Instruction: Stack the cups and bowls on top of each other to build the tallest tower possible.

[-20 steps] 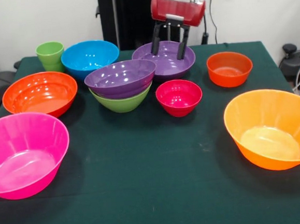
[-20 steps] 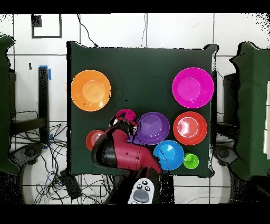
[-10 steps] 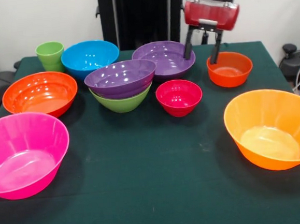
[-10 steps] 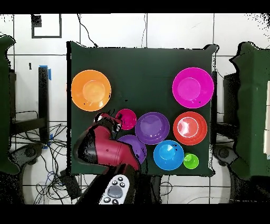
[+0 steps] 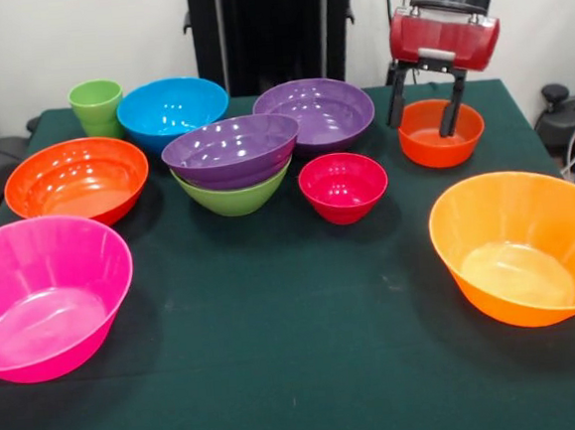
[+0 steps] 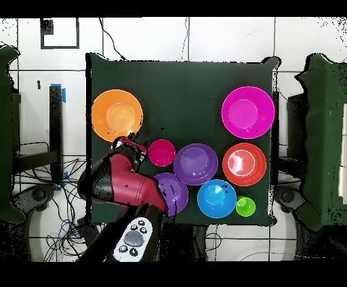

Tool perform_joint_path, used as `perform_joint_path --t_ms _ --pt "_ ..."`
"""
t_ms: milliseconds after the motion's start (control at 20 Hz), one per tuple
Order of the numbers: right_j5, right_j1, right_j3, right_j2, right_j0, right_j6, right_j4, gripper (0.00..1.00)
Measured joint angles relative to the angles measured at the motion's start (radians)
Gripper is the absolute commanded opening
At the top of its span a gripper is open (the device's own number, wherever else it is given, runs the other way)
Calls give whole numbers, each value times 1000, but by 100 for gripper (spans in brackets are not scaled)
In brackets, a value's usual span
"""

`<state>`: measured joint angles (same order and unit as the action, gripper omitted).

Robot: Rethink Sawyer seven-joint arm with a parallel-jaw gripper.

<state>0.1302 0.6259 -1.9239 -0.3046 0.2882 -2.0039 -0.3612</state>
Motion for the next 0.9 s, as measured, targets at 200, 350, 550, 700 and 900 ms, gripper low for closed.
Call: perform_joint_path --t_ms 200,350,550,700,900 --pt "0 -24 19 0 0 0 -28 100" --pt "0 -47 42 -1 1 0 -52 100" --pt "0 -84 78 -10 12 0 -90 100" --pt "0 -104 99 -26 34 0 -118 100" --pt "0 -126 125 -49 68 0 -160 100"
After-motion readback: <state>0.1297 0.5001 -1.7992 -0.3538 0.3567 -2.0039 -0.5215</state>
